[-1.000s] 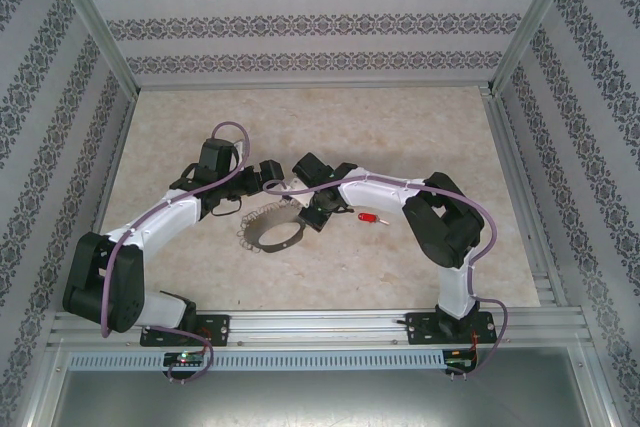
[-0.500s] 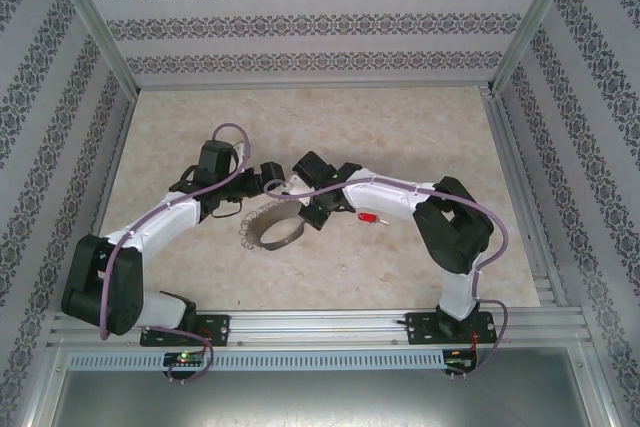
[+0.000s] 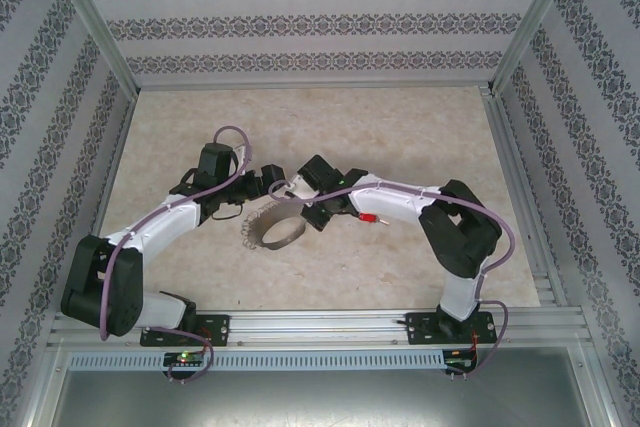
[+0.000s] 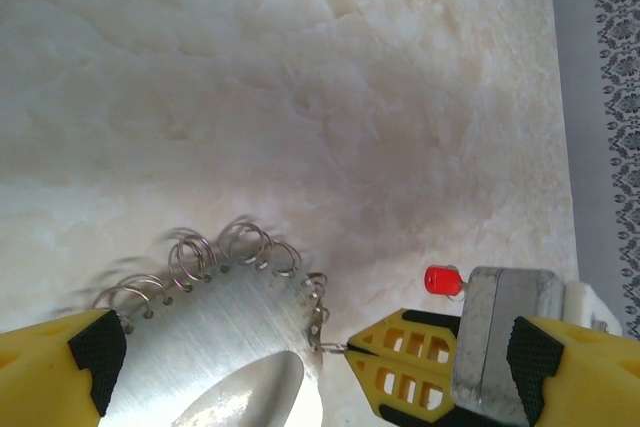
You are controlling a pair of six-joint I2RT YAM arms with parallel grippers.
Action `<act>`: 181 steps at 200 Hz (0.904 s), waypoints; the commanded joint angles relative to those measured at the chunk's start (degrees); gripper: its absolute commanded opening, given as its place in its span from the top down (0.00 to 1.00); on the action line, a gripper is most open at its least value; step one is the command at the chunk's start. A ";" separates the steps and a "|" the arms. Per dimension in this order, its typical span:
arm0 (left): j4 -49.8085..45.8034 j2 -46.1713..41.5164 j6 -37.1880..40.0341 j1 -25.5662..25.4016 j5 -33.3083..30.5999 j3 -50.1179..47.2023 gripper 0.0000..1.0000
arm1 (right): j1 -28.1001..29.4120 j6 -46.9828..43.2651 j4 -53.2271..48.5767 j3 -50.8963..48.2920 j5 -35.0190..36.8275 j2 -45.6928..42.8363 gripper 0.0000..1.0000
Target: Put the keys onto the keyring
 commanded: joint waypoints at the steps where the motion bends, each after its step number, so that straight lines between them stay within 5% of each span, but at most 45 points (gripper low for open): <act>1: 4.48 -0.28 -2.21 0.14 3.00 -1.54 0.00 | -0.82 4.54 8.84 -3.41 -1.01 -2.85 1.00; 112: 12.78 1.65 -7.17 0.02 7.82 -4.94 0.00 | -1.97 17.34 50.08 -23.57 -1.90 -8.11 1.00; 181: 13.34 2.24 -6.21 -0.03 9.46 -5.89 0.00 | -3.38 20.96 56.66 -27.18 -2.82 -12.02 1.00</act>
